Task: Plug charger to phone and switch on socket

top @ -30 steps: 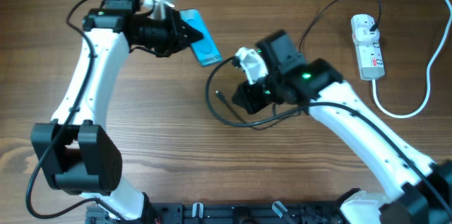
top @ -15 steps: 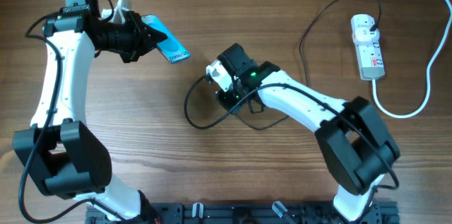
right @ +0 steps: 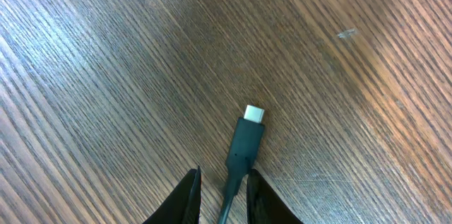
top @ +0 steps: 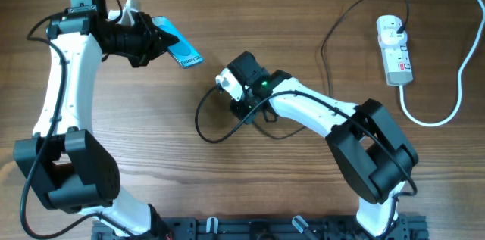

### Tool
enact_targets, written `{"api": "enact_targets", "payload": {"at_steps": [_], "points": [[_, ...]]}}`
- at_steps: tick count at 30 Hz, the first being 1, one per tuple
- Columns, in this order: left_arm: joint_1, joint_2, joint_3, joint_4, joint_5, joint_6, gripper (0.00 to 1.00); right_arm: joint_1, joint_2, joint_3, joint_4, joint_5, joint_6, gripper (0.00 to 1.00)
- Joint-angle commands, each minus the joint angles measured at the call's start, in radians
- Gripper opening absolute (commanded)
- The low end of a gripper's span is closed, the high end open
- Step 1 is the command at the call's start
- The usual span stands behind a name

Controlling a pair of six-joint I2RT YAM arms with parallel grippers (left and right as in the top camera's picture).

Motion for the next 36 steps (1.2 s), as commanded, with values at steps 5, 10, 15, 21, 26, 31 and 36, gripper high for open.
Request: {"api": "enact_targets", "payload": {"at_steps": [5, 10, 15, 21, 26, 31, 36], "points": [[0.004, -0.03, 0.008, -0.001, 0.014, 0.02, 0.04, 0.002, 0.023, -0.009, -0.007, 0.021, 0.005, 0.22], [0.004, -0.03, 0.008, -0.001, 0.014, 0.02, 0.04, 0.002, 0.023, -0.02, 0.006, 0.026, 0.004, 0.22], [0.004, -0.03, 0.008, -0.001, 0.014, 0.02, 0.04, 0.002, 0.023, -0.043, 0.034, 0.029, 0.005, 0.22], [0.004, -0.03, 0.008, -0.001, 0.014, 0.02, 0.04, 0.002, 0.023, -0.067, 0.063, 0.04, 0.004, 0.19], [0.004, -0.03, 0.008, -0.001, 0.014, 0.02, 0.04, 0.002, 0.023, -0.067, 0.059, 0.039, 0.006, 0.16], [0.004, -0.03, 0.008, -0.001, 0.014, 0.02, 0.04, 0.002, 0.023, -0.067, 0.047, 0.04, 0.026, 0.2], [0.004, -0.03, 0.008, -0.001, 0.014, 0.02, 0.04, 0.002, 0.023, -0.067, 0.044, 0.043, 0.024, 0.23]]}}
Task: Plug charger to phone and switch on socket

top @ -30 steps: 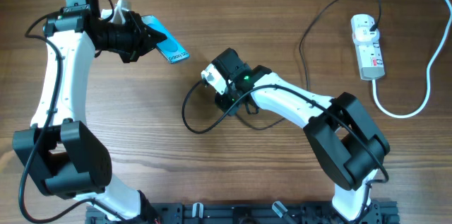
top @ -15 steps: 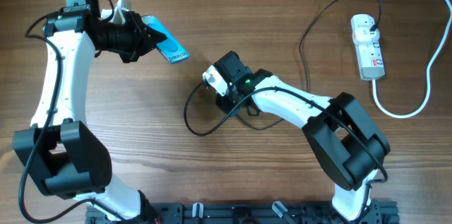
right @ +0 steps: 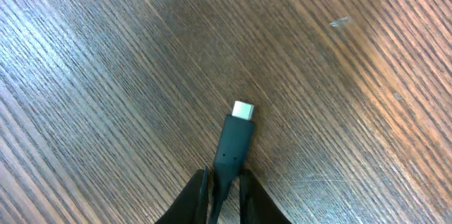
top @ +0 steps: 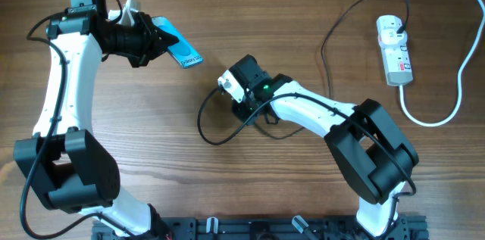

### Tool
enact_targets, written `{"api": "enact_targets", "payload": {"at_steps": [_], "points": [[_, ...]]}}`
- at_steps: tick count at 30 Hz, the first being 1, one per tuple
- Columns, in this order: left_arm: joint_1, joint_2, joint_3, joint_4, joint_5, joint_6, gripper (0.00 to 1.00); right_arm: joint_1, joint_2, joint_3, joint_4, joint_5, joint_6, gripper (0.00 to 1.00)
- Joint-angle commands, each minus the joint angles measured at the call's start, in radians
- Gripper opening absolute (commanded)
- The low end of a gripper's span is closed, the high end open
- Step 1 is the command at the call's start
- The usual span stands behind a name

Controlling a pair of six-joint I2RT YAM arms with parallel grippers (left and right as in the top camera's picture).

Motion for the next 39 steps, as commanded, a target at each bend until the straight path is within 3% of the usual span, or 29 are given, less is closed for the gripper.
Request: {"api": "enact_targets", "payload": {"at_steps": [1, 9, 28, 39], "points": [[0.004, -0.03, 0.007, 0.0, 0.017, 0.02, 0.04, 0.002, 0.023, -0.02, -0.018, 0.019, 0.013, 0.23], [0.004, -0.03, 0.007, 0.001, 0.017, 0.02, 0.04, 0.002, 0.023, -0.02, -0.035, 0.019, 0.028, 0.04], [0.004, -0.03, 0.007, -0.008, 0.017, 0.019, 0.04, -0.011, 0.003, -0.02, -0.054, 0.0, 0.036, 0.04], [0.004, -0.03, 0.007, -0.008, 0.018, 0.02, 0.04, -0.098, -0.241, -0.02, -0.14, -0.224, 0.066, 0.04]]}}
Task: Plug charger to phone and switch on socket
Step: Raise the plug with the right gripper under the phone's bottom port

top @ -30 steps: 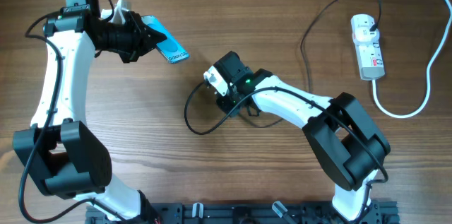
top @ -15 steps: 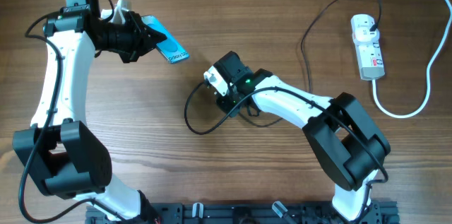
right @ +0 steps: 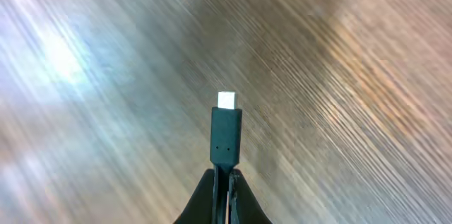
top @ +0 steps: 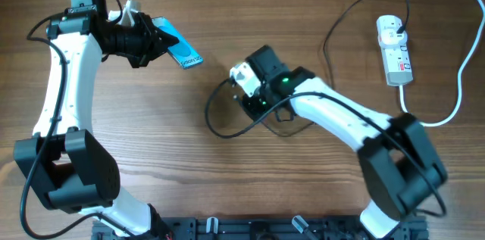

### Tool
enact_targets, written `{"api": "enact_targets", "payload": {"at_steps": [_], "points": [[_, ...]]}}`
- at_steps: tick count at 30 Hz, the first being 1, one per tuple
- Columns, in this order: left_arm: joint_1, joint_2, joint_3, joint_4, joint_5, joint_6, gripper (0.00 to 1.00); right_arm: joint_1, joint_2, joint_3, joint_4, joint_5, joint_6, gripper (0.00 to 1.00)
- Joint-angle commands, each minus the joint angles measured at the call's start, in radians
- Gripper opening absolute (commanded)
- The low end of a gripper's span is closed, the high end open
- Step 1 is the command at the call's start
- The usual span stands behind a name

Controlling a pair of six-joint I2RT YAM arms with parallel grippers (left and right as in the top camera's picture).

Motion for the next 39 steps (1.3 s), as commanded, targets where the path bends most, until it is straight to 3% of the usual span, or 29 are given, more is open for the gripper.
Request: {"api": "enact_targets", "payload": {"at_steps": [1, 5, 8, 13, 24, 39], "points": [[0.004, -0.03, 0.007, 0.0, 0.026, 0.02, 0.04, -0.027, -0.098, 0.0, -0.03, -0.061, 0.027, 0.04], [0.004, -0.03, 0.007, 0.002, 0.132, 0.021, 0.04, -0.061, -0.173, 0.0, -0.087, -0.081, 0.051, 0.05], [0.004, -0.03, 0.007, 0.016, 0.32, 0.073, 0.04, -0.113, -0.235, 0.0, -0.151, -0.181, 0.063, 0.04], [-0.002, -0.03, 0.007, 0.015, 0.463, 0.072, 0.04, -0.179, -0.344, 0.0, -0.264, -0.298, 0.077, 0.04], [-0.103, -0.03, 0.007, 0.027, 0.468, 0.073, 0.04, -0.184, -0.589, 0.0, -0.347, -0.388, 0.051, 0.04], [-0.17, -0.03, 0.007, 0.166, 0.468, 0.151, 0.04, -0.183, -0.586, 0.0, -0.305, -0.45, 0.108, 0.04]]}}
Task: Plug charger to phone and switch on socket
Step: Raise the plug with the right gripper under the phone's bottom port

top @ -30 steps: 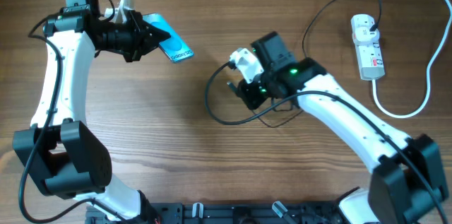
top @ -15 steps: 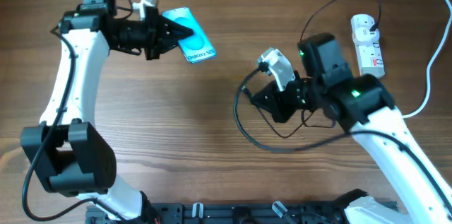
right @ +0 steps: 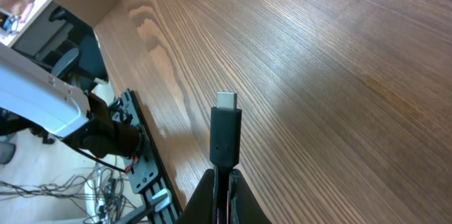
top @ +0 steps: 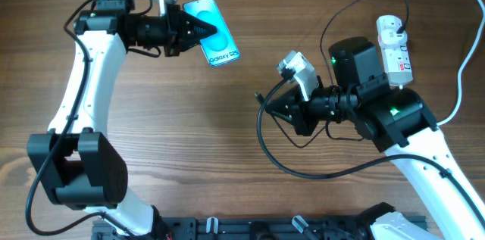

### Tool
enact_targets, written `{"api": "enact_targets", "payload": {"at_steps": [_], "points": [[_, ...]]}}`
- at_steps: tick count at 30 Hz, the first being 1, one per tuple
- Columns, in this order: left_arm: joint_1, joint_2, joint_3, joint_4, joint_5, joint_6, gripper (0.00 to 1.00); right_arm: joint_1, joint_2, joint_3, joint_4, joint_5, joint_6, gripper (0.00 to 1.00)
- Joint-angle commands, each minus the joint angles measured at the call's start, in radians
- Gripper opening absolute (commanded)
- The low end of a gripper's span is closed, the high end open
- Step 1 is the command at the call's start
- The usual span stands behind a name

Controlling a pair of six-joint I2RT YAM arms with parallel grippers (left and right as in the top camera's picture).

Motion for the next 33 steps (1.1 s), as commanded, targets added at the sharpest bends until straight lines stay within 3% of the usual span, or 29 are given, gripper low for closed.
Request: {"api": "enact_targets", "payload": {"at_steps": [1, 15, 29, 33], "points": [[-0.042, -0.03, 0.008, 0.035, 0.046, 0.033, 0.04, -0.001, 0.016, 0.0, -0.005, -0.027, 0.058, 0.04], [-0.068, -0.03, 0.008, 0.071, 0.014, 0.032, 0.04, -0.001, 0.168, 0.0, 0.05, -0.056, 0.172, 0.04], [-0.068, -0.03, 0.008, 0.035, -0.012, 0.033, 0.04, -0.001, 0.169, 0.0, 0.159, -0.08, 0.25, 0.04], [-0.087, -0.03, 0.008, 0.034, -0.013, 0.032, 0.04, 0.0, 0.169, 0.0, 0.164, -0.003, 0.287, 0.04]]}}
